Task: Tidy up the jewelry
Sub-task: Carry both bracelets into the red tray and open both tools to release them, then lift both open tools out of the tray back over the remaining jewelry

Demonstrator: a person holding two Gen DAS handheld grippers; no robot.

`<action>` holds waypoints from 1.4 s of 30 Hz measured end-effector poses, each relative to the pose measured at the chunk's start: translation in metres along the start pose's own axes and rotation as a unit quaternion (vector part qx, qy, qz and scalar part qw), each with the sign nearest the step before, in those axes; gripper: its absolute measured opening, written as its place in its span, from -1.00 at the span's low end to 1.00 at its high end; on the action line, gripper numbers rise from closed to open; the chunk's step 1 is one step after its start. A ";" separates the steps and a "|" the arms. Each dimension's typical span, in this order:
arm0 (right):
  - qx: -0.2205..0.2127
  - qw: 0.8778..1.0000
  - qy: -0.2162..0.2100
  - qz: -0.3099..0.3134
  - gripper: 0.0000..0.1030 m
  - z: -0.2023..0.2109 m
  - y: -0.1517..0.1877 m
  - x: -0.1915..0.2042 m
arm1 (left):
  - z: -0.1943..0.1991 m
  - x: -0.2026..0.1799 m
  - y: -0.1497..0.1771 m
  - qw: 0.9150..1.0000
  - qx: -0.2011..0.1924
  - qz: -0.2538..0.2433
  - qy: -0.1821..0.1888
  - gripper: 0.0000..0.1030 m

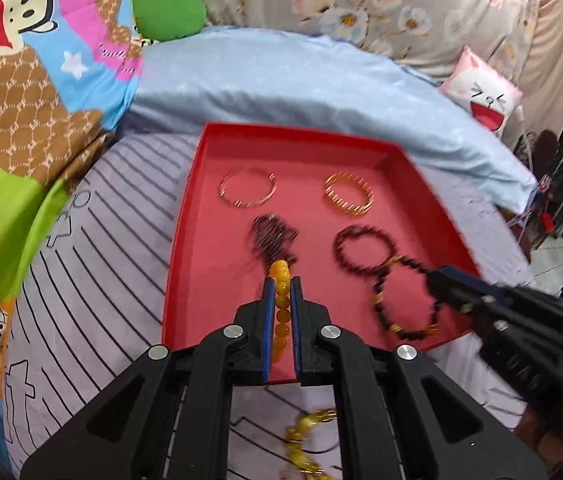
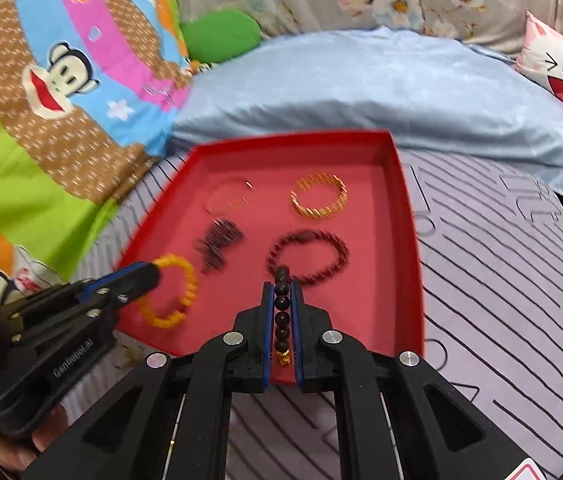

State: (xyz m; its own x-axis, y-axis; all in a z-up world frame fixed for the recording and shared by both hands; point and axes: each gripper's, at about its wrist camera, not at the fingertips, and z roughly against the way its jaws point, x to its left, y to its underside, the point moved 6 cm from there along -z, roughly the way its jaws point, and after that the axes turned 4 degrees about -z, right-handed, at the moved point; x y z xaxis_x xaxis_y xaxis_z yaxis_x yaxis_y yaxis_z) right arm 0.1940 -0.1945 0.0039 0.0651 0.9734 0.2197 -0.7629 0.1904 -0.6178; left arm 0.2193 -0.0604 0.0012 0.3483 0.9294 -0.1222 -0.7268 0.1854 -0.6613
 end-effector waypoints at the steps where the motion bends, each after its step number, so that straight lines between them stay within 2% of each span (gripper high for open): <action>1: 0.001 1.000 0.004 -0.001 -0.85 -0.002 0.002 -0.004 | -0.002 0.002 0.002 1.000 0.002 0.000 -0.003 -0.86; 8: -0.005 1.000 0.021 0.005 -0.82 -0.006 0.002 -0.009 | -0.005 -0.001 0.000 1.000 0.002 -0.010 -0.019 -0.83; 9: -0.007 1.000 0.022 0.006 -0.79 -0.005 0.003 -0.009 | -0.004 -0.002 0.000 1.000 0.000 -0.011 -0.023 -0.78; 11: -0.013 1.000 0.025 0.006 -0.57 -0.003 0.001 -0.009 | -0.002 -0.002 0.001 0.999 -0.003 -0.011 -0.035 -0.29; 13: -0.018 1.000 0.025 0.004 -0.39 0.000 0.000 -0.009 | 0.000 -0.003 0.000 0.999 -0.010 -0.010 -0.039 -0.22; 17: -0.025 0.999 0.023 0.002 -0.30 0.006 -0.002 -0.008 | 0.004 -0.004 -0.002 0.999 -0.014 -0.012 -0.039 -0.22; 32: -0.038 0.999 0.019 0.008 -0.29 0.032 0.007 0.002 | 0.028 -0.010 -0.003 0.999 -0.031 -0.015 -0.038 -0.22; 42: -0.036 0.999 0.019 0.005 -0.29 0.056 0.034 -0.001 | 0.058 -0.008 0.020 0.998 -0.041 -0.012 -0.040 -0.22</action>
State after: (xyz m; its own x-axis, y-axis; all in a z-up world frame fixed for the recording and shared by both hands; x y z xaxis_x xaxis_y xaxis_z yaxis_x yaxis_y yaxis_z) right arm 0.1319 -0.1958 0.0256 0.0827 0.9791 0.1859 -0.7151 0.1882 -0.6732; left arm 0.1678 -0.0457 0.0318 0.3140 0.9482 -0.0478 -0.6674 0.1847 -0.7214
